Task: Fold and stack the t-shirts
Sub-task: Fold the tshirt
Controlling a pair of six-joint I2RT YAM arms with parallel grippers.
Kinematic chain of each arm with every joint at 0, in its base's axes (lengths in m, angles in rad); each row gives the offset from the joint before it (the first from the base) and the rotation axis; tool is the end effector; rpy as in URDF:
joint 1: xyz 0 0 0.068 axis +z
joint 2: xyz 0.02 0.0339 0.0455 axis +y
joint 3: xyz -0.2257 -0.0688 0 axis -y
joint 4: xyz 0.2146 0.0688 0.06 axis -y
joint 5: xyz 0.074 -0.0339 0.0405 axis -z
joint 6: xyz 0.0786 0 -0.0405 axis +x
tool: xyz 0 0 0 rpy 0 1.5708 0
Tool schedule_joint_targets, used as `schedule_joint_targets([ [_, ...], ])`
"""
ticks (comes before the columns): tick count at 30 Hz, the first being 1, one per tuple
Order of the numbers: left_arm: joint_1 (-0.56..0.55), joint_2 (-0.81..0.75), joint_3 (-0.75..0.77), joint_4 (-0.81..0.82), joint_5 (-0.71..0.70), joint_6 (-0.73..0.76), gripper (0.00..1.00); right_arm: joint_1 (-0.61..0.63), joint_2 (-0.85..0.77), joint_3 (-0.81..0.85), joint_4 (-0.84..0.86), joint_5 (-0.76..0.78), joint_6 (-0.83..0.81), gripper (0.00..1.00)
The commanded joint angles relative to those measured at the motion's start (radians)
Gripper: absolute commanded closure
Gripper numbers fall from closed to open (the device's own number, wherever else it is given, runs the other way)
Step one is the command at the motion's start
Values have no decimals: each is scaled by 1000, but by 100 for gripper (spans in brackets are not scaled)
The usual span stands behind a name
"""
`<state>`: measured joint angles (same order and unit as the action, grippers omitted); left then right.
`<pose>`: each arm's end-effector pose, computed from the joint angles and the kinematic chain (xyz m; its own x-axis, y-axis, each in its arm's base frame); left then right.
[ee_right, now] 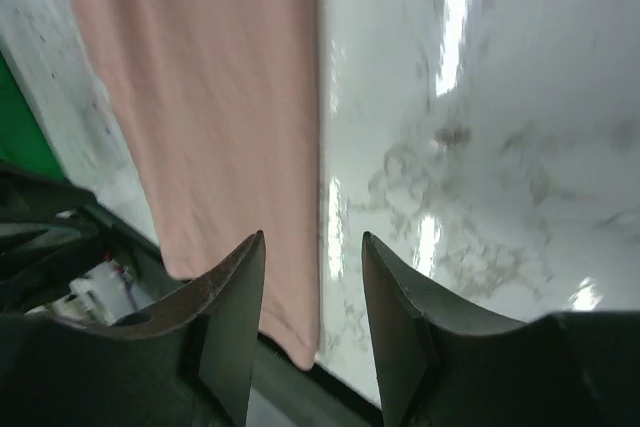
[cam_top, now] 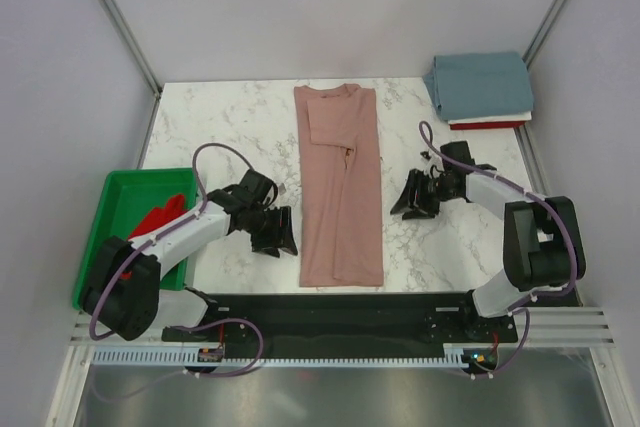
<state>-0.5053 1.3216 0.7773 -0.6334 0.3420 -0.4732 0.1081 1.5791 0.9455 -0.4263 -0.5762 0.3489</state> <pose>0.1935 -0.1372 0.1357 -0.9785 0.0507 -0.1998 0.1376 0.8822 -0.4503 0.2924 0.0748 0.1384 -0.9364 0.1867 -0.2970 -0.0374 0.7886 0.6138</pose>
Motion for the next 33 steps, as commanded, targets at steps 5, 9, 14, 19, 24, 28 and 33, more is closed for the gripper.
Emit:
schedule_joint_targets([
  [5,28,-7,-182,130,57,-231,35,67,-62,-273,-60,-182,159,47],
  [9,28,20,-222,204,106,-251,39,122,-85,-381,-48,-159,199,44],
  [14,25,86,-236,308,210,-281,49,183,-47,-392,-34,-128,236,43],
  [19,24,119,-234,308,241,-277,58,219,-15,-379,-63,-102,229,45],
  [24,16,100,-243,299,227,-277,57,238,19,-379,-55,-99,239,48],
  [28,-4,88,-246,299,230,-263,57,246,36,-361,-32,-109,254,50],
  [33,-33,85,-257,316,233,-258,68,263,47,-366,-22,-114,260,56],
])
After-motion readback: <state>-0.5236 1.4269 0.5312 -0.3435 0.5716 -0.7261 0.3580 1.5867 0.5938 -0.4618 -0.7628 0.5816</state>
